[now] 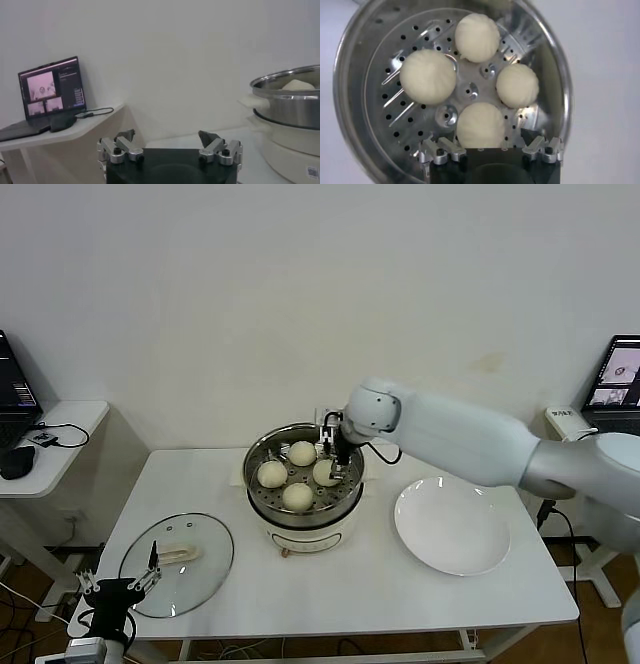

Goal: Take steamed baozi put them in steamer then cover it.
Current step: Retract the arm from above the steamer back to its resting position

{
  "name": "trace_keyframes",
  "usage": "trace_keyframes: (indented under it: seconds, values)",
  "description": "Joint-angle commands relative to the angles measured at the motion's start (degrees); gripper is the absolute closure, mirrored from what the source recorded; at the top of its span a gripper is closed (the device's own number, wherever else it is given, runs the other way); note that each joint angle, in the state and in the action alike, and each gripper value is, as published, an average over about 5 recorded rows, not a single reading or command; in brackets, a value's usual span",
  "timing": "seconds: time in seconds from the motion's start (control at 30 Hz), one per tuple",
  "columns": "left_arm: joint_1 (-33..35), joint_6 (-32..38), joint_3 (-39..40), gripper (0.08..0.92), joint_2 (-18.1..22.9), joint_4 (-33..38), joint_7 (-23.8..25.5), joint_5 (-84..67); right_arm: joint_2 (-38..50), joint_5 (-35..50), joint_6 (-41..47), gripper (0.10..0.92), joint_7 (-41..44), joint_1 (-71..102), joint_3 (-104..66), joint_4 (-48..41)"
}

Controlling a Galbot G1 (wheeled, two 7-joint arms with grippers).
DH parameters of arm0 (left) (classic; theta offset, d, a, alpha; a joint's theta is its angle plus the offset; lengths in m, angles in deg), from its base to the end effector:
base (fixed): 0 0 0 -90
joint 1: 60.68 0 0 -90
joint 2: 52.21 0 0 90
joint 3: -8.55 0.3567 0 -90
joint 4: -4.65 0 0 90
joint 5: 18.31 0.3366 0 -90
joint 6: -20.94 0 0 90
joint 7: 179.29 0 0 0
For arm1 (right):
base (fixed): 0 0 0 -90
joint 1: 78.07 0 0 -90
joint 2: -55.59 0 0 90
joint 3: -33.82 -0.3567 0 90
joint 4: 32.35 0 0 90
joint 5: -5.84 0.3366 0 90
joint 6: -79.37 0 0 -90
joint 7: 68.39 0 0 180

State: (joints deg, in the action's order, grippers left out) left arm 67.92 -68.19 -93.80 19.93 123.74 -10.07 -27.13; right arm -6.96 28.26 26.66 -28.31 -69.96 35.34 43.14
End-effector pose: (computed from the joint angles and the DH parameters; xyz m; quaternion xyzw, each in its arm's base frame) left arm 0.1220 0.1191 -0.3078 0.0996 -0.9871 -0.1163 0.0462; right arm 0.5349 0.0858 -0.0850 0.4583 -0.6632 0.5185 0.2852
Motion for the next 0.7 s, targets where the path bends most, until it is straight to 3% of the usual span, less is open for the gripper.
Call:
trace_keyframes:
  seconds: [0.03, 0.17, 0.37, 0.53, 0.7]
  values:
    - [-0.1, 0.0, 0.2, 0.177, 0.1, 0.0, 0.0, 0.1, 15.2, 8.5, -3.0, 0.202, -22.8, 5.0, -6.7, 17.9]
    - [-0.1, 0.0, 0.3, 0.177, 0.4, -0.2, 0.0, 0.4, 23.5, 8.1, -9.5, 0.203, -34.3, 18.9, -16.3, 24.6]
    - [-0.2, 0.4, 0.5, 0.177, 0.4, -1.3, -0.1, 1.2, 28.5, 0.0, -24.3, 0.202, -43.0, 50.6, -43.4, 27.4]
    - [-0.9, 2.0, 0.9, 0.177, 1.0, -3.3, -0.5, 3.1, 19.3, -8.2, -37.9, 0.203, -43.1, 77.9, -72.5, 27.3]
    - [-2.4, 2.7, 1.9, 0.177, 0.5, -6.1, -1.0, 9.9, 6.6, -16.0, -47.6, 0.202, -38.8, 93.9, -91.2, 27.9]
